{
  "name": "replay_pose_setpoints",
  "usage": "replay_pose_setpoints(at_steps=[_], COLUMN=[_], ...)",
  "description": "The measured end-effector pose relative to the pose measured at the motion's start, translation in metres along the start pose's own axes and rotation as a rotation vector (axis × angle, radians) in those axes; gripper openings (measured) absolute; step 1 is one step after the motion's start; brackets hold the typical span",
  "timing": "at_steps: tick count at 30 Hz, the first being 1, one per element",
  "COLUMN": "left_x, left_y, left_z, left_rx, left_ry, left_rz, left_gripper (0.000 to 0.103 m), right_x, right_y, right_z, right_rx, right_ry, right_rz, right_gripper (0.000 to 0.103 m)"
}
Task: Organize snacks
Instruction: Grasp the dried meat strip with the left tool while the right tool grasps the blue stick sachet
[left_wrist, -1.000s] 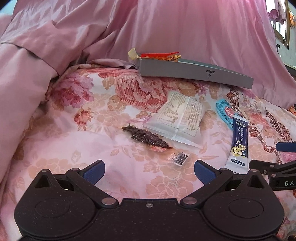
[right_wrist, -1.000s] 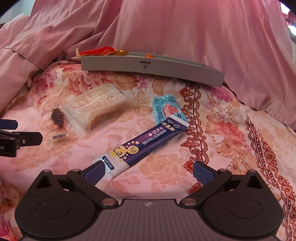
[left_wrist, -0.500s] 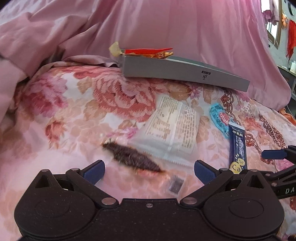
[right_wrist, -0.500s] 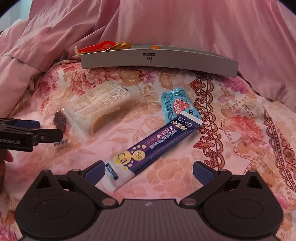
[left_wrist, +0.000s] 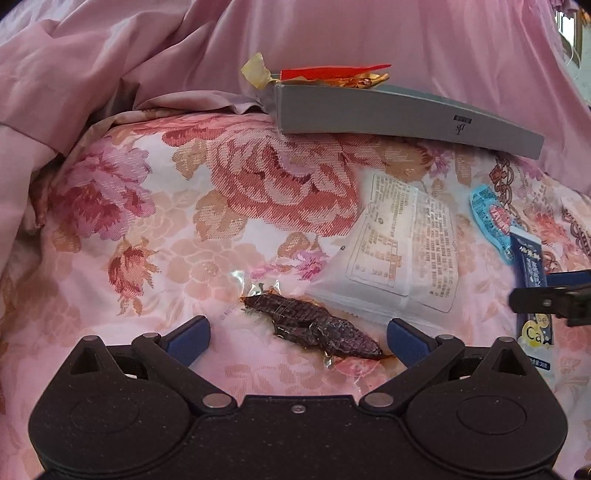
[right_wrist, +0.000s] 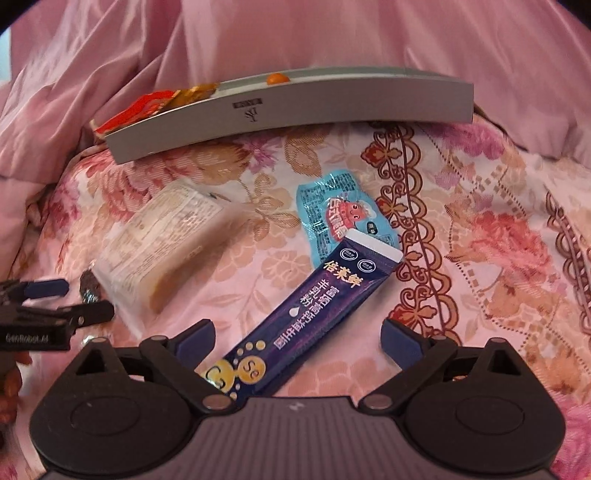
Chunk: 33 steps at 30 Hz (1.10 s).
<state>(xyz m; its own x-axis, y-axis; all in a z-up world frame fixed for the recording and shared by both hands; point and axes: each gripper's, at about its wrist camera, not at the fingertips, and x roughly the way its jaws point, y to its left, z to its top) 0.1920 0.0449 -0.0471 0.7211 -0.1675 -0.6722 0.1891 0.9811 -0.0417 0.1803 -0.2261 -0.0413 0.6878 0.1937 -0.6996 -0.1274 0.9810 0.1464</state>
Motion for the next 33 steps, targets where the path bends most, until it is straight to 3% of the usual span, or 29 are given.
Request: replay_pose_setpoints(at_steps=[3, 10, 17, 26, 28, 30, 33], left_x=[-0.002, -0.008, -0.023, -0.045, -0.047, -0.043, -0.029], left_y=[0.003, -0.002, -0.002, 0.006, 0.002, -0.004, -0.01], left_z=[0.001, -0.001, -0.006, -0.014, -0.012, -0.009, -0.005], left_rx=[-0.018, -0.002, 0.008, -0.002, 0.012, 0.042, 0.076], left_ry=[-0.012, -0.016, 0.038, 0.054, 0.02, -0.008, -0.007], left_rz=[-0.024, -0.04, 0.004, 0.038, 0.018, -0.004, -0.012], left_gripper=[0.091, 0.077, 0.059, 0.057, 0.065, 0.082, 0.082], right_x=[0.008, 0.006, -0.005, -0.02, -0.023, -0.024, -0.023], right_y=[0.003, 0.014, 0.022, 0.035, 0.034, 0.031, 0.029], right_z=[0.003, 0.003, -0.004, -0.018, -0.02, -0.021, -0.021], right_rx=[0.007, -0.008, -0.037, -0.107, -0.1, -0.081, -0.057], right_ry=[0.008, -0.008, -0.011, -0.032, -0.035, -0.03, -0.025], right_rz=[0.0, 0.022, 0.087, 0.146, 0.152, 0.162, 0.171], right_gripper=[0.092, 0.057, 0.042, 0.03, 0.03, 0.03, 0.03])
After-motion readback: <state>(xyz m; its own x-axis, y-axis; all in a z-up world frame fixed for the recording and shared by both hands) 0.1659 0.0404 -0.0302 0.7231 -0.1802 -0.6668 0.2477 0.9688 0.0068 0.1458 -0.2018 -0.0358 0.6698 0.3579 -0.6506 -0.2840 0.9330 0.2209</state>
